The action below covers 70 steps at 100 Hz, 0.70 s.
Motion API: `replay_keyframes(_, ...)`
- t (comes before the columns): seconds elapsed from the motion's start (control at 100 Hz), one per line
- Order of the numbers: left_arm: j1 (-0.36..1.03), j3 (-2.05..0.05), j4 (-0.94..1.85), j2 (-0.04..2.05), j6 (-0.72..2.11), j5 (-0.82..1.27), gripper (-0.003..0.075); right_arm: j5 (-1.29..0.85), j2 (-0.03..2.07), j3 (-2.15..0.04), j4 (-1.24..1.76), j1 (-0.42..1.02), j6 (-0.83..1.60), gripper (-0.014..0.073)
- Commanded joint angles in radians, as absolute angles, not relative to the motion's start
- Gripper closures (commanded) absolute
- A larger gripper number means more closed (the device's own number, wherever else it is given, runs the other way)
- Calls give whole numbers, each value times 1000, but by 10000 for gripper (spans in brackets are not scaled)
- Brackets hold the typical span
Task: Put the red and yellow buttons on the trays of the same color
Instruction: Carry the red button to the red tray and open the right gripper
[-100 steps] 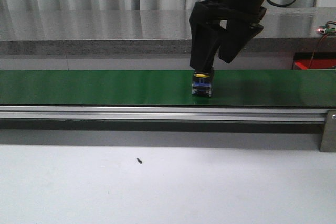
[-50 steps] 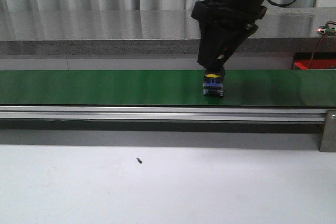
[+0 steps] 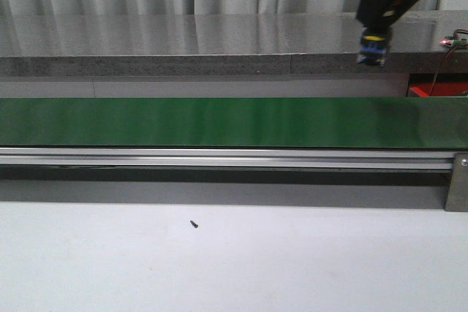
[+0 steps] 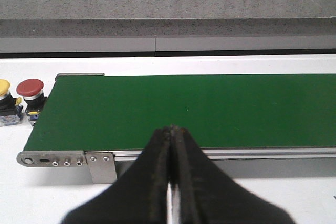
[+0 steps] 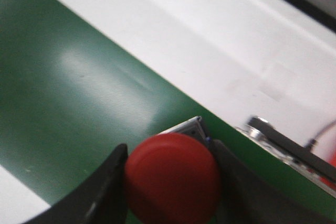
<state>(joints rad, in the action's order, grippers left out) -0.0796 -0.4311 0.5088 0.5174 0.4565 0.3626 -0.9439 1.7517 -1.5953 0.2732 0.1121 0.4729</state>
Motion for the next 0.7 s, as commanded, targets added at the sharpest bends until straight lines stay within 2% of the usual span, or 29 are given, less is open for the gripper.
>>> replay_keyframes(0.0,-72,-459,530,520,457,297,740,-914,1687,-1626,284,37,482,487)
replay_keyframes(0.33,-72,-459,530,520,457,297,740,-888,1687,-1626,284,-197,475,487)
replay_keyframes(0.54,-72,-459,530,520,457,297,740,-806,1706,-1629,281,-235,413,487)
replay_keyframes(0.69,-72,-459,530,520,457,297,740,-824,1776,-1686,262,-235,382,487)
